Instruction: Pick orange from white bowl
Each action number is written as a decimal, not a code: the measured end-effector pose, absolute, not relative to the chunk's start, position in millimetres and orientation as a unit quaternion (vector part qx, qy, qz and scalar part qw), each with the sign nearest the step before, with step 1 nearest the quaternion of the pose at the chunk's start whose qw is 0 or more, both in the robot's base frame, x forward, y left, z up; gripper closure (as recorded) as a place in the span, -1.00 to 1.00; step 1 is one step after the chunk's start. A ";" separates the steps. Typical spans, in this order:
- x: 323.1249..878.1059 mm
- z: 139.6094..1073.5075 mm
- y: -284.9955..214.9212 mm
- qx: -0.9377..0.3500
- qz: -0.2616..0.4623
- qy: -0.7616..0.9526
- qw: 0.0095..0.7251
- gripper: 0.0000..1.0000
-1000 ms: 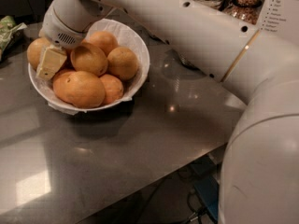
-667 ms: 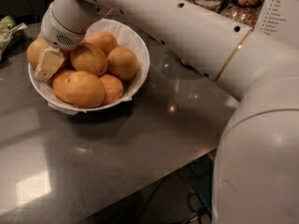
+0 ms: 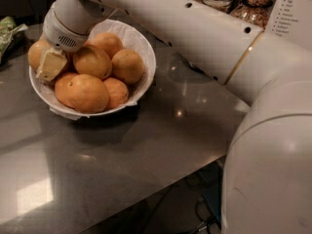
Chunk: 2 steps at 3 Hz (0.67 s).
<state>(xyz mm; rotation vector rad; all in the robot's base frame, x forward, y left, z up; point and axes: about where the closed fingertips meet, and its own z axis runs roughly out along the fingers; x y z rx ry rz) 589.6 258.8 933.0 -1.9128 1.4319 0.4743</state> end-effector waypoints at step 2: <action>589.5 935.3 258.8 -0.737 0.183 0.552 0.345 1.00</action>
Offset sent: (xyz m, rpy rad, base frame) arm 0.0000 0.0000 0.0000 0.0000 0.0000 0.0000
